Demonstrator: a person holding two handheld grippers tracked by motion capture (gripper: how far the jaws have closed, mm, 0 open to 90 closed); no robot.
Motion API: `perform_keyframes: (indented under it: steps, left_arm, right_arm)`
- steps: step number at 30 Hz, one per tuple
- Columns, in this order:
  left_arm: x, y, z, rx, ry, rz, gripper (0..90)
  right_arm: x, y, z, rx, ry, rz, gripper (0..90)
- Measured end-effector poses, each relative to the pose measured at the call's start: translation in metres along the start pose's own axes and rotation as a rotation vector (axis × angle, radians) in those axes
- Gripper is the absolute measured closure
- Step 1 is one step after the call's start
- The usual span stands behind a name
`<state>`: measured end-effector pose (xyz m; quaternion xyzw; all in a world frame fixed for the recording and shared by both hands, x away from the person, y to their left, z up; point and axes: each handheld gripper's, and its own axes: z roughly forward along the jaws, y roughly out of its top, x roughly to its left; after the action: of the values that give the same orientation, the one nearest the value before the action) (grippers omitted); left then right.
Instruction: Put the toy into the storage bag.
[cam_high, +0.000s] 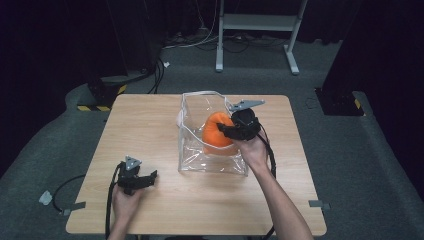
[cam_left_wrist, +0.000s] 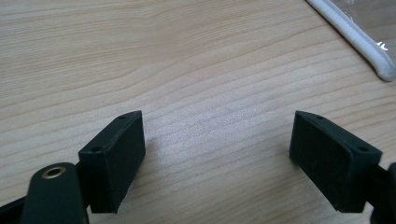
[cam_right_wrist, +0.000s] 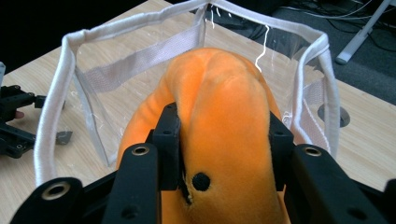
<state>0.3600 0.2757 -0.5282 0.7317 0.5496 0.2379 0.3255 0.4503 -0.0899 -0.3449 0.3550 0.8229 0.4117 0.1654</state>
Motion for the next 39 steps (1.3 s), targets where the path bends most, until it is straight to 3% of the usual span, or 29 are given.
perform_keyframes:
  steps: [11, 19, 39]
  left_arm:
    - [0.0, 0.0, 0.0, 0.0, 0.0, 0.0, 18.4]
    - [0.0, 0.0, 0.0, 0.0, 0.0, -0.001, 18.3]
    - [0.0, 0.0, 0.0001, -0.001, 0.0, -0.001, 18.4]
  right_arm:
    - [-0.0008, 0.0, -0.0006, 0.022, 0.013, 0.011, 56.0]
    - [0.0013, 0.0039, -0.0053, 0.065, 0.006, -0.008, 53.6]
    - [-0.0023, 0.0008, -0.0089, 0.121, 0.021, 0.015, 39.9]
